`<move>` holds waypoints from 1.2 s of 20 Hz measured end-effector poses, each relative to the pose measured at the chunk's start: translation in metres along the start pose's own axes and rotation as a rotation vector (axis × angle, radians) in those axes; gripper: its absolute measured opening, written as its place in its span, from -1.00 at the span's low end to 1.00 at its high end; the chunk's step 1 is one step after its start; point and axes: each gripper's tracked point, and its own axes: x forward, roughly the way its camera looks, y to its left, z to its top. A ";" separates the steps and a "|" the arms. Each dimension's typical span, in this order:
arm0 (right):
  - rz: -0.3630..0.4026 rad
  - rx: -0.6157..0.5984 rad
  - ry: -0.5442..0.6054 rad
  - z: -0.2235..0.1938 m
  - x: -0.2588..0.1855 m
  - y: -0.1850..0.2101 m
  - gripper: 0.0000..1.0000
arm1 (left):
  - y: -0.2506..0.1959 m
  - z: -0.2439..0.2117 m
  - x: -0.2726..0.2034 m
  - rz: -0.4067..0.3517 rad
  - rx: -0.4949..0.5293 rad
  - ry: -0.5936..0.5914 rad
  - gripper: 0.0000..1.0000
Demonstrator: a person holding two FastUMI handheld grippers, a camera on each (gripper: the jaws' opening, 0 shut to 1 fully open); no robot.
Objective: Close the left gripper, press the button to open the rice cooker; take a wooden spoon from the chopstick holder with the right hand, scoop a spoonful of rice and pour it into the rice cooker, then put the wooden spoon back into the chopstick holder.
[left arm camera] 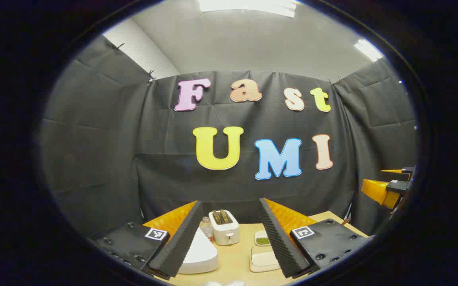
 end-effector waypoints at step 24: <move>0.003 0.007 -0.003 0.000 -0.005 0.005 0.94 | 0.006 -0.009 0.003 -0.025 -0.017 0.026 -0.31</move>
